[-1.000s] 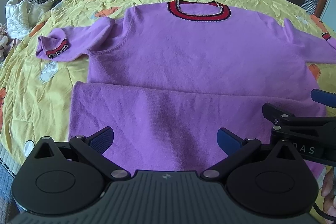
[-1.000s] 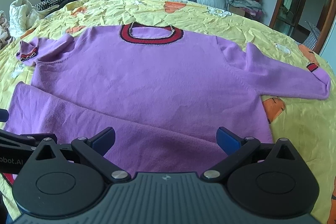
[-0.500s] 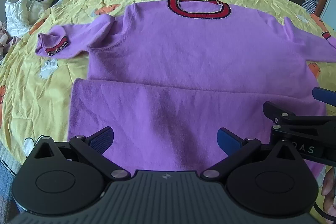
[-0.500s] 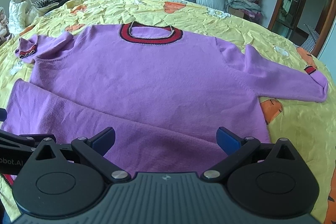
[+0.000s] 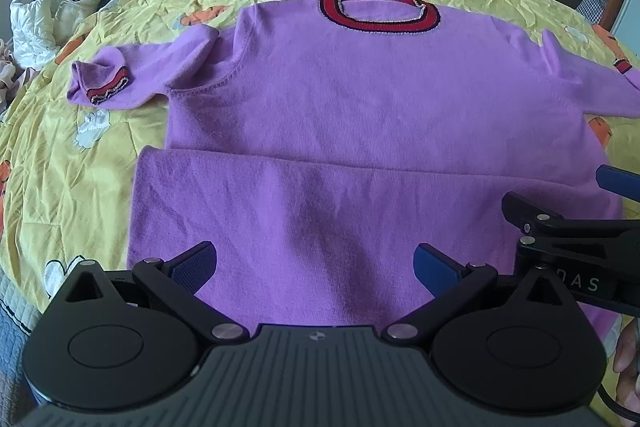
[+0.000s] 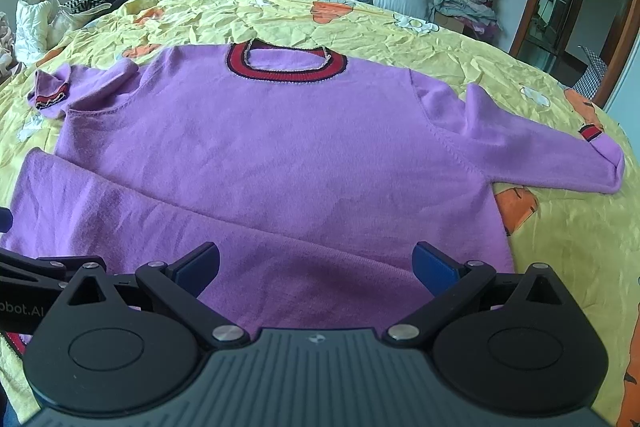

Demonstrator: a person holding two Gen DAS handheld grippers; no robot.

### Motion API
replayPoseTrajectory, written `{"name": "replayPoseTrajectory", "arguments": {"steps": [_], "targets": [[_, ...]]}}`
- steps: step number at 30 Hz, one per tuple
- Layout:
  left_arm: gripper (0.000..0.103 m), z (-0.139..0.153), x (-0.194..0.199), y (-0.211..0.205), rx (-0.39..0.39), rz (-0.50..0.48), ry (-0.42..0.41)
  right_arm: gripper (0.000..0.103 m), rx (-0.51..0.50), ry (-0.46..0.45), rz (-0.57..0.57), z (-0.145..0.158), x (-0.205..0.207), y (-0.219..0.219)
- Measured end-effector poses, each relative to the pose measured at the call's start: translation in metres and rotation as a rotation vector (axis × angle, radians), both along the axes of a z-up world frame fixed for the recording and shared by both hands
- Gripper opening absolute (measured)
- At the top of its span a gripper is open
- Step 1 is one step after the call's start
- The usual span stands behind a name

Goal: Fold small clothes

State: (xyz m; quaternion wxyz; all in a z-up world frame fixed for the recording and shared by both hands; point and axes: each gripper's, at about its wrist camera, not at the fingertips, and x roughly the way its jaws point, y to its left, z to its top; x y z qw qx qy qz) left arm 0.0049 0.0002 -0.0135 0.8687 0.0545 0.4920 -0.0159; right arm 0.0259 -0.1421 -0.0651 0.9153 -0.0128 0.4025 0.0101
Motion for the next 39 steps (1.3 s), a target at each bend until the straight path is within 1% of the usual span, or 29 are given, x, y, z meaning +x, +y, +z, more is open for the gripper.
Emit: {"name": "replayPoseTrajectory", "arguments": {"steps": [34,39], "targets": [[0.103,-0.0048,0.0007,-0.0009,0.002,-0.008,0.005,0.103,0.005,0.003,-0.007,-0.0021,-0.0002,-0.0044],[0.103,-0.0050,0.0009,0.0005,-0.016,0.002,0.014,0.103,0.008,0.003,-0.015,-0.0021,0.0004,-0.0086]]}}
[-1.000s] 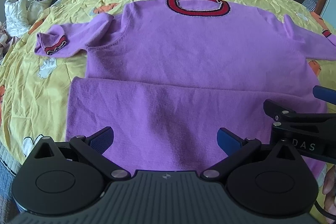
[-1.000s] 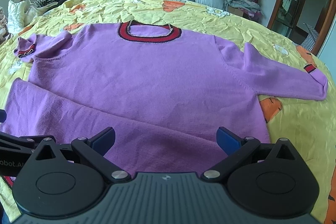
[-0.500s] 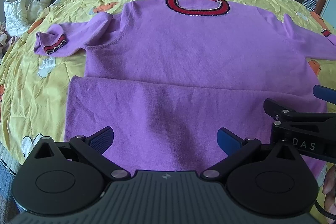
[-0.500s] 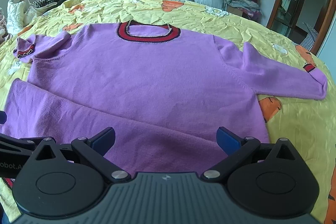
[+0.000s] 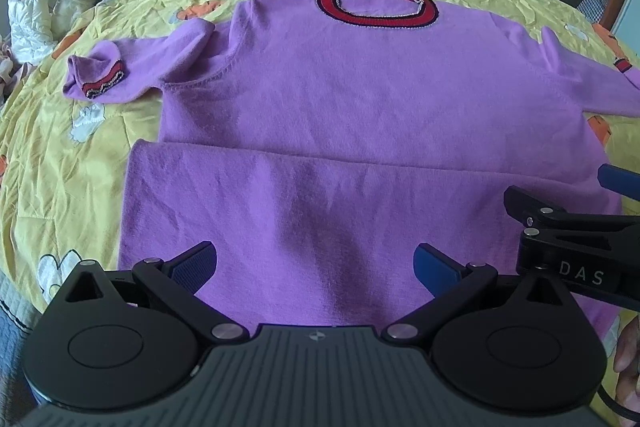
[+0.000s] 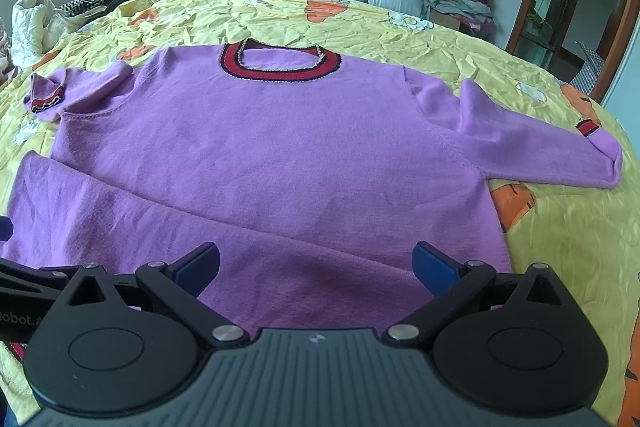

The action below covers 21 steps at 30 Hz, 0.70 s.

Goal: Fold small clothes

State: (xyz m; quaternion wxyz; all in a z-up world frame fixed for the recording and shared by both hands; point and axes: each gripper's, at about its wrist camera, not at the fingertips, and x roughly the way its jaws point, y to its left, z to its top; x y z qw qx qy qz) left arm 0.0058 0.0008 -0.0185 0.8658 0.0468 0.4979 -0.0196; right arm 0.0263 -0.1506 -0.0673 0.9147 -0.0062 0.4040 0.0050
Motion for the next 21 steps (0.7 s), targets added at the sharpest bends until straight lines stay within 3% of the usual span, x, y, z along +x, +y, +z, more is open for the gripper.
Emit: {"name": "replayPoseTrajectory", "arguments": {"steps": [6,13,18,21], "targets": [[0.103,-0.002,0.003,0.000,-0.067,-0.011,0.018,0.103,0.007,-0.007,-0.008,0.003,-0.001,-0.006],[0.103,-0.004,0.009,-0.012,-0.060,-0.038,0.033,0.103,0.029,-0.006,-0.013,-0.001,0.003,-0.014],[0.103,-0.007,0.017,-0.014,-0.220,-0.005,-0.015,0.103,0.082,-0.013,0.000,-0.004,0.011,-0.037],[0.103,-0.007,0.022,-0.014,-0.293,0.077,-0.109,0.103,0.012,-0.116,-0.075,0.004,0.014,-0.064]]}}
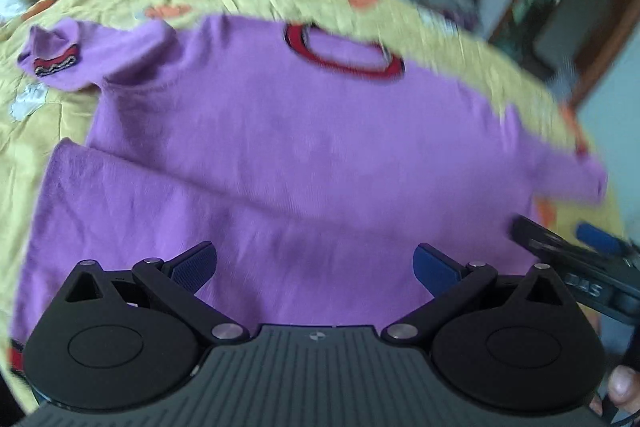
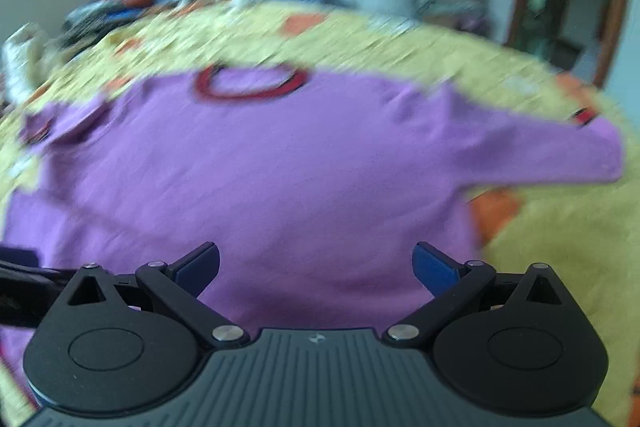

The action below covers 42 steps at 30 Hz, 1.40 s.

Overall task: Fold small clothes
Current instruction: 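Grasp the red-striped sleeve cuff with the right gripper, then carry the sleeve across the sweater body with the right gripper and release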

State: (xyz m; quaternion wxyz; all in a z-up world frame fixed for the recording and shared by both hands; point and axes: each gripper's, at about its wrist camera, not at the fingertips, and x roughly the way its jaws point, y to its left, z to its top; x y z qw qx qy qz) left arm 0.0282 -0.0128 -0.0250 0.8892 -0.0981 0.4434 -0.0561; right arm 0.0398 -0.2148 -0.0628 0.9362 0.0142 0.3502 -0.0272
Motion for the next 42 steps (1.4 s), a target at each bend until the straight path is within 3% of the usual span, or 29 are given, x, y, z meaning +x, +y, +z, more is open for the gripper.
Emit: {"name": "replayPoseTrajectory", "arguments": {"steps": [6,10,14,17,22,24,26,30,32,37,42], "targets": [[0.103,-0.001,0.031,-0.023,-0.016,-0.081,-0.013,0.103,-0.136,-0.072,-0.107,-0.008,0.030,-0.103],[0.103,-0.017,0.044,-0.025,-0.051,-0.032,0.027,0.103,-0.158,-0.166,-0.114,-0.021,0.047,-0.188],[0.103,-0.035,0.048,-0.025,0.002,-0.002,0.053,0.103,-0.220,-0.096,-0.167,-0.026,0.087,-0.265],[0.103,-0.040,0.047,-0.029,0.024,-0.042,0.044,0.103,-0.186,-0.051,-0.165,-0.029,0.124,-0.316],[0.103,-0.043,0.044,-0.038,0.099,-0.057,-0.001,0.102,-0.226,0.020,-0.079,-0.040,0.169,-0.344],[0.103,-0.044,0.043,-0.039,0.105,-0.054,-0.010,0.092,-0.187,0.049,-0.023,-0.044,0.175,-0.353],[0.103,-0.044,0.041,-0.037,0.094,-0.047,-0.027,0.073,-0.176,0.080,-0.011,-0.052,0.186,-0.356],[0.103,-0.043,0.037,-0.029,0.036,-0.006,-0.040,0.046,-0.170,0.124,-0.005,-0.060,0.194,-0.355],[0.103,-0.044,0.041,-0.026,-0.007,-0.027,0.006,0.005,-0.201,0.122,-0.054,-0.060,0.194,-0.355],[0.103,-0.039,0.041,-0.019,-0.019,-0.056,0.037,0.004,-0.254,0.034,-0.109,-0.045,0.167,-0.346],[0.103,-0.036,0.035,-0.008,-0.062,-0.072,0.070,0.004,-0.252,-0.005,-0.253,-0.013,0.128,-0.367]]}}
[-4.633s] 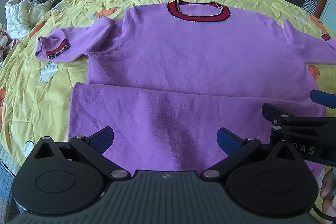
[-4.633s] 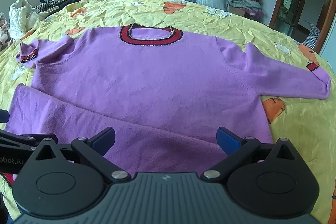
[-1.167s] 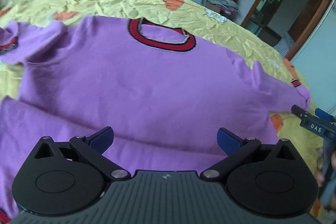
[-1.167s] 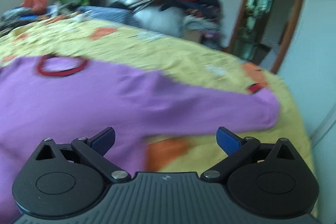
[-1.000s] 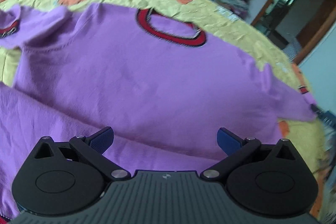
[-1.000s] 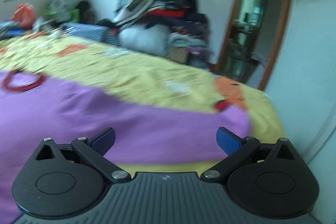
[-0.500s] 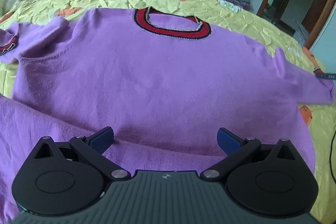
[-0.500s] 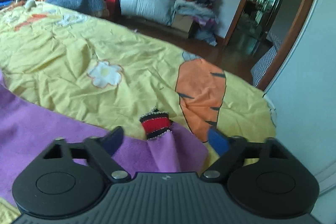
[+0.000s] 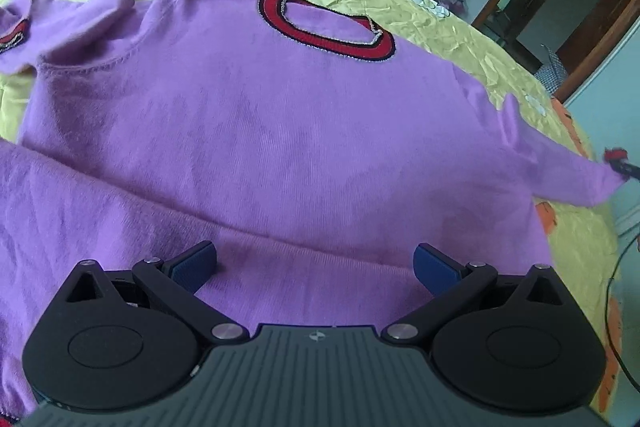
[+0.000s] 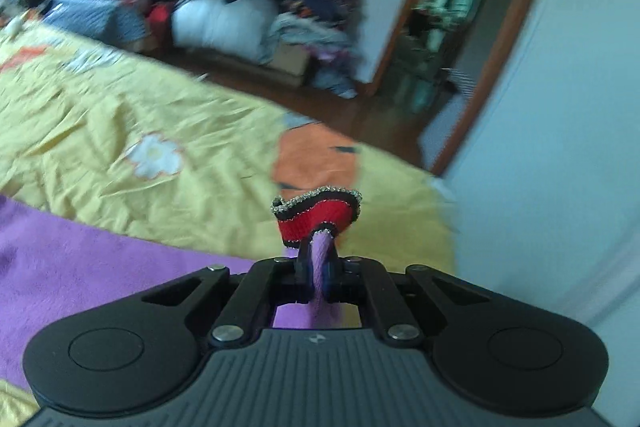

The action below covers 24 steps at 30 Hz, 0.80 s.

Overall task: Fold small clothes
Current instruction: 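Carry the sleeve across the sweater body with the right gripper and release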

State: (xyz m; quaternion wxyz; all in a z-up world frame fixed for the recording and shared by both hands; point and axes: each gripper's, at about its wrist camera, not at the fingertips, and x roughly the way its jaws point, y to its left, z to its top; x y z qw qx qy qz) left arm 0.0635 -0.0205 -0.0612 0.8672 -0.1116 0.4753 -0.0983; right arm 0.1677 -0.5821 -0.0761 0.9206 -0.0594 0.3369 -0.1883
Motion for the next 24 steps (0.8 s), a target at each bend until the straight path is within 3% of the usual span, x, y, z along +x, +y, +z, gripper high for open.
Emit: {"name": "replayPoseTrajectory", "arguments": {"steps": [4,7,10,13,18,21,24], "targets": [[0.103,0.002,-0.011,0.011,-0.037,-0.001,0.014,0.004,0.081,-0.028,-0.153,0.020,-0.041,-0.040],[0.103,0.002,-0.021,0.020,-0.051,-0.009,0.033,0.004,0.211,-0.050,-0.240,0.023,-0.065,-0.063],[0.103,0.002,-0.031,0.031,-0.053,-0.017,0.039,0.003,0.319,-0.034,-0.317,0.009,-0.068,-0.067],[0.103,0.006,-0.043,0.045,-0.051,-0.027,0.025,0.003,0.435,-0.125,-0.373,0.011,-0.077,-0.057],[0.103,0.010,-0.060,0.075,-0.016,-0.004,-0.009,0.004,0.440,-0.297,-0.205,0.063,-0.071,0.030],[0.103,0.014,-0.069,0.096,-0.033,0.005,-0.039,0.004,0.425,-0.329,-0.045,0.085,-0.051,0.117],[0.103,0.018,-0.081,0.117,-0.026,0.028,-0.076,0.004,0.449,-0.341,0.111,0.089,-0.030,0.211]]}}
